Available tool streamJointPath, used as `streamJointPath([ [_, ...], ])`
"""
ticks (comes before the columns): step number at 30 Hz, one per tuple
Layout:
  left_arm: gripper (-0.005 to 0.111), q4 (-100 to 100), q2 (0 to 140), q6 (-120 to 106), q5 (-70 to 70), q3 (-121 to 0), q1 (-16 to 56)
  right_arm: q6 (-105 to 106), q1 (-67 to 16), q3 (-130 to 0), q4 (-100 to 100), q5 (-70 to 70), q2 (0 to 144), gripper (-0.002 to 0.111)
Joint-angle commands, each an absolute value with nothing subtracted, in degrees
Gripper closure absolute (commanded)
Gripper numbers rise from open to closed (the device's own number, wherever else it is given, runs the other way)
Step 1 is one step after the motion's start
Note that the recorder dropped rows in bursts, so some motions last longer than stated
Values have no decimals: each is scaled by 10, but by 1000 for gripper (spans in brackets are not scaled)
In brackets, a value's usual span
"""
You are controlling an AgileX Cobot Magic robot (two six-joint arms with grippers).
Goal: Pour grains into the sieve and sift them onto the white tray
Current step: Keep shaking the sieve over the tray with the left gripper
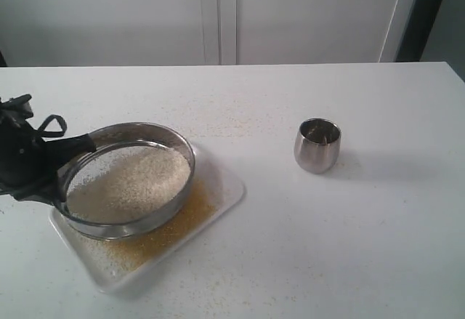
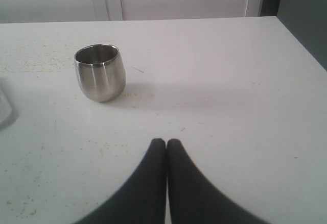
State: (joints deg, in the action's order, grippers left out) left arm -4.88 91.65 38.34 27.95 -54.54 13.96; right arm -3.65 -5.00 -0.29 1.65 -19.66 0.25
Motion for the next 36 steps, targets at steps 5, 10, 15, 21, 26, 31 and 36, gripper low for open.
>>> streamJointPath([
  [5, 107, -84, 901, 409, 257, -547, 113, -37, -47, 0, 19, -192, 0, 108],
  [10, 107, -103, 902, 269, 295, -547, 161, -37, -47, 0, 19, -192, 0, 108],
  [15, 107, -59, 904, 422, 276, -547, 123, -37, -47, 0, 19, -192, 0, 108],
  [21, 107, -80, 908, 319, 260, -547, 143, -37, -47, 0, 19, -192, 0, 108],
  [26, 107, -99, 910, 324, 267, -547, 155, -37, -47, 0, 19, -192, 0, 108],
  [31, 107, -99, 910, 330, 257, -547, 155, -37, -47, 0, 19, -192, 0, 108],
  [36, 107, -98, 910, 329, 257, -547, 155, -37, -47, 0, 19, -192, 0, 108],
])
